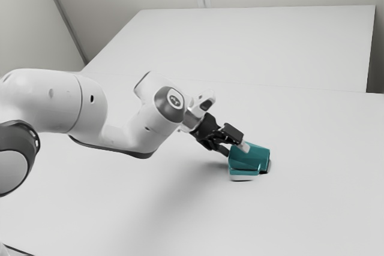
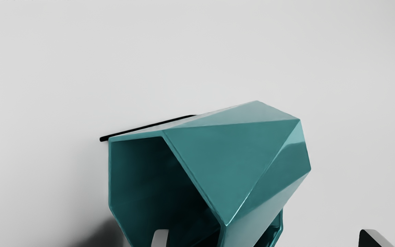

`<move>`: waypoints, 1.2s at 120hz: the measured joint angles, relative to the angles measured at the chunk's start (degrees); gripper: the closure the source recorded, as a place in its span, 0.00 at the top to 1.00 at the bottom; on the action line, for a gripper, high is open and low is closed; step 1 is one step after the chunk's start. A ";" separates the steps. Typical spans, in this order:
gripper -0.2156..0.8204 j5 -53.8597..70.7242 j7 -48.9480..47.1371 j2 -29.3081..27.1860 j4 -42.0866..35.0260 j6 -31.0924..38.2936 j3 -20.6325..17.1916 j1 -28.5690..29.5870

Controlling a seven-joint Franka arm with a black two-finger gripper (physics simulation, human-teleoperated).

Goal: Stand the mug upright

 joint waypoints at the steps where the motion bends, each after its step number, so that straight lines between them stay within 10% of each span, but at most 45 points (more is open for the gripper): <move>1: 0.79 -0.03 0.09 0.03 0.04 -0.01 -0.01 -0.04; 48: 0.16 -0.29 2.87 0.10 0.91 -0.12 -0.08 -0.73; 144: 0.03 10.64 2.50 -7.71 1.60 0.43 0.78 2.82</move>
